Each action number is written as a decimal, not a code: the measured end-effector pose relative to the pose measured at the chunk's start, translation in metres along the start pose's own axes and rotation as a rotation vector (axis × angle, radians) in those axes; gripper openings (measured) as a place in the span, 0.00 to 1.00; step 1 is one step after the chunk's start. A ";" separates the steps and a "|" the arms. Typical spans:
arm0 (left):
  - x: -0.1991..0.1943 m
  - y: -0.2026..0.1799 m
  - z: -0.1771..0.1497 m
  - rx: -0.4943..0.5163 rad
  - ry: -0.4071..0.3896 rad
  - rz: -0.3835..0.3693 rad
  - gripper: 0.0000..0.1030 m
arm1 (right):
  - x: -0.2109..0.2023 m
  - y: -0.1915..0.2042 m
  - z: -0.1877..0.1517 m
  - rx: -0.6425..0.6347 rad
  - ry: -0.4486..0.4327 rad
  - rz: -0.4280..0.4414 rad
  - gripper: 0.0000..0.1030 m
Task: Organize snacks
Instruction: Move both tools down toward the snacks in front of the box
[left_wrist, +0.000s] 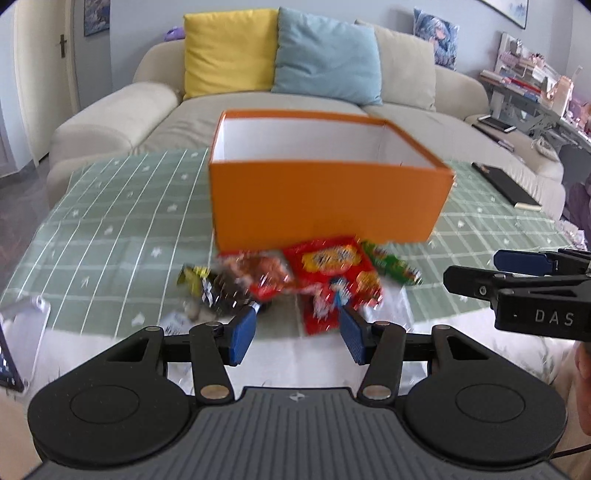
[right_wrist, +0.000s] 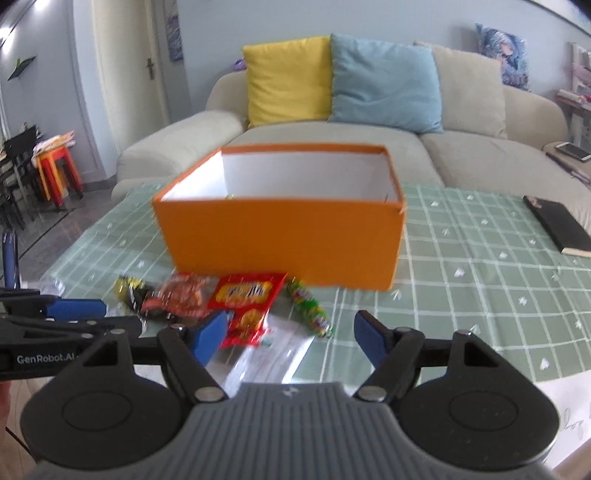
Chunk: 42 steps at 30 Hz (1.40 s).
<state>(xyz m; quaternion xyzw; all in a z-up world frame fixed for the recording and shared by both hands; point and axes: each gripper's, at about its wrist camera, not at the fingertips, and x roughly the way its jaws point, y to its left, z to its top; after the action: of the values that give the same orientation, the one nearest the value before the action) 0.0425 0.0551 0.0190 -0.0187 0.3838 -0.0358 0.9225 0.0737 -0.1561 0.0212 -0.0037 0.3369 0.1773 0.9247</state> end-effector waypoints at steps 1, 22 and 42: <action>0.002 0.001 -0.004 0.001 0.008 0.013 0.60 | 0.001 0.003 -0.004 -0.009 0.006 0.000 0.71; 0.050 0.028 0.005 0.222 0.195 0.151 0.76 | 0.040 0.020 -0.016 -0.042 0.071 0.047 0.71; 0.091 0.080 0.015 0.156 0.339 0.029 0.83 | 0.109 0.049 -0.001 -0.132 0.211 0.078 0.90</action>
<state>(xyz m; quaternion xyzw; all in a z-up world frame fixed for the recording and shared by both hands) 0.1216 0.1274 -0.0400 0.0647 0.5302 -0.0550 0.8436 0.1337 -0.0747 -0.0421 -0.0702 0.4197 0.2335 0.8743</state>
